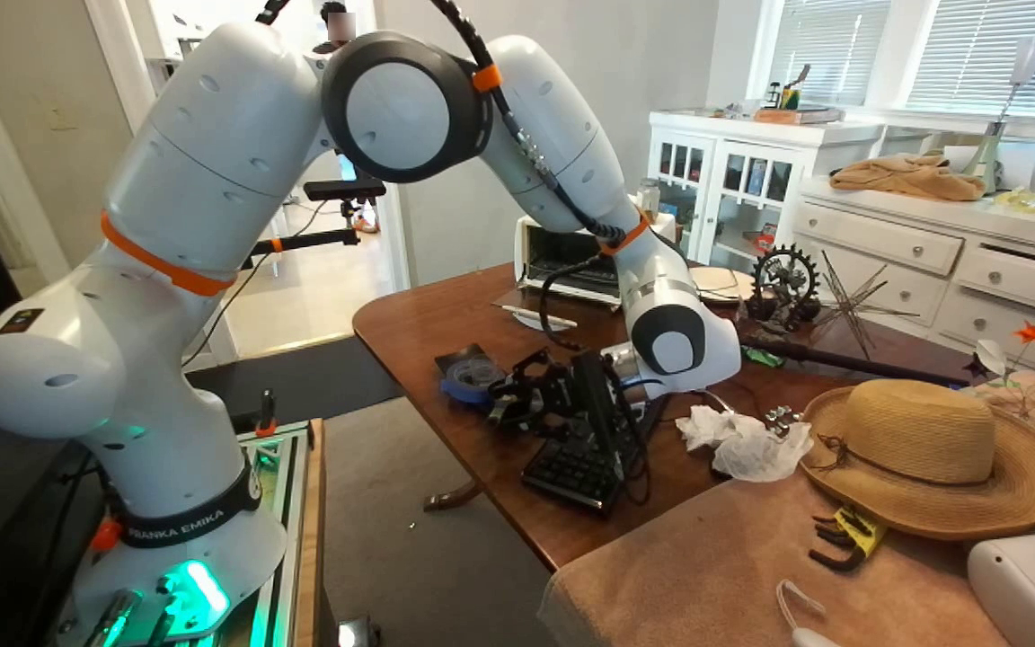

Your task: Move the black measuring cup to the right then pick up the glass cup and set it down on the desk.

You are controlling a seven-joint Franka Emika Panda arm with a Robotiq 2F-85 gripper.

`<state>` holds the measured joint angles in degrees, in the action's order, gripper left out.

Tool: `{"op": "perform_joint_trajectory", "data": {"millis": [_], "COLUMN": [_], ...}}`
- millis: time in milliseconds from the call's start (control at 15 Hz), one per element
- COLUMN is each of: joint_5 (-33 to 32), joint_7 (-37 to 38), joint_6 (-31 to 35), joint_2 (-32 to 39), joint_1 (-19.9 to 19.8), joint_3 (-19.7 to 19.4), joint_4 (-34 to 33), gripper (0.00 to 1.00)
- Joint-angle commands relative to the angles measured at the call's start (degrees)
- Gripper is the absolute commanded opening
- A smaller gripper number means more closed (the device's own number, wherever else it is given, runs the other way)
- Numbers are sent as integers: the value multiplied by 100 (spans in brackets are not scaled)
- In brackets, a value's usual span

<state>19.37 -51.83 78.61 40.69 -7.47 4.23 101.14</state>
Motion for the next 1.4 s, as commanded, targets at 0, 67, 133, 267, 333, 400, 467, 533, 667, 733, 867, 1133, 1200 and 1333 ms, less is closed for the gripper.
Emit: {"op": "perform_joint_trajectory", "data": {"millis": [0, 67, 133, 267, 333, 400, 467, 533, 667, 733, 867, 1133, 1200, 1333], "joint_5": [-183, -213, -236, -252, -258, -260, -262, -264, -263, -259, -252, -239, -238, -225], "joint_7": [149, 161, 177, 197, 194, 194, 192, 192, 193, 193, 194, 192, 188, 174], "joint_6": [-192, -207, -220, -256, -280, -306, -325, -334, -350, -359, -385, -397, -398, -403], "joint_2": [71, 71, 80, 96, 106, 114, 122, 126, 137, 141, 145, 152, 153, 162], "joint_1": [82, 104, 126, 150, 162, 171, 179, 185, 193, 194, 193, 190, 188, 172], "joint_3": [61, 75, 91, 120, 132, 141, 149, 160, 173, 175, 176, 177, 177, 176], "joint_4": [-67, -64, -71, -90, -102, -113, -122, -128, -137, -138, -143, -154, -160, -178], "gripper": [56, 58, 61, 60, 59, 50, 43, 34, 17, 16, 9, 7, 3, 0]}}
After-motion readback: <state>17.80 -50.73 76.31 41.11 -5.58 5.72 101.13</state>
